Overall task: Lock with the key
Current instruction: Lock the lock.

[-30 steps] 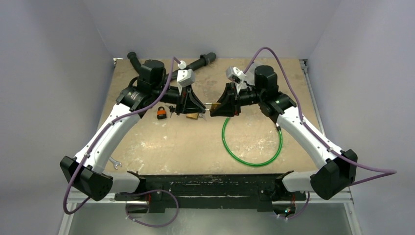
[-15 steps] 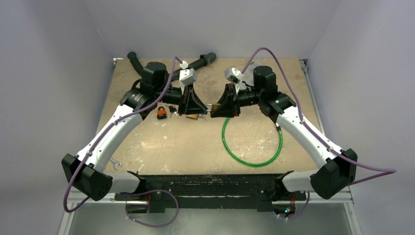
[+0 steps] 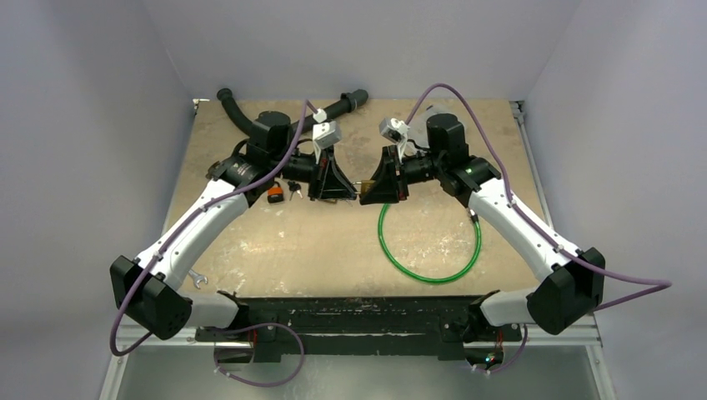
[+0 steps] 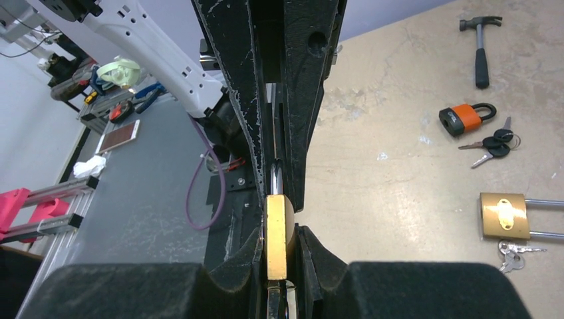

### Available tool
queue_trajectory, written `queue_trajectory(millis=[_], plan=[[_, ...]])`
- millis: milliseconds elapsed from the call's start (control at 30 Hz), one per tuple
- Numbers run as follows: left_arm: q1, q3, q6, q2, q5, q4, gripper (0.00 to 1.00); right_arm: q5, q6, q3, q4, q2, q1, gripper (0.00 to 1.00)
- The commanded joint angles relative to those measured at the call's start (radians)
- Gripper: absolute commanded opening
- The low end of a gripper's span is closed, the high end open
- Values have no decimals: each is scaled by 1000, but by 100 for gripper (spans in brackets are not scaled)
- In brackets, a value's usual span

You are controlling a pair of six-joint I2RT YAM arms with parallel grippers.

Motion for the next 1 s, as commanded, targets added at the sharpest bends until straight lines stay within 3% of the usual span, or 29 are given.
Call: queue_trajectory(millis=[0,167,433,567,600,667,733,967], plan=[[-135,-10,-28,60,13,194,0,-9,29,87,232,22,131,0],[-119,-13,18,31,-13,130,0,-1,-2,62,204,7,112,0],[106,-45,-107,-10,63,262,0,42,61,-11,251,-29,-24,0],[137,-31,-90,-19,67,281,0,65,111,-46,322,-43,-63,0],[137,-31,-95,-22,64,297,4,75,123,-54,339,-46,-65,0],[137,-33,-139,-24,60,347,26,91,168,-79,405,-53,-67,0],[137,-40,-194,-22,60,417,37,101,225,-103,469,-58,-70,0],[136,-95,-288,-32,59,572,42,97,286,-133,550,-79,-72,0]])
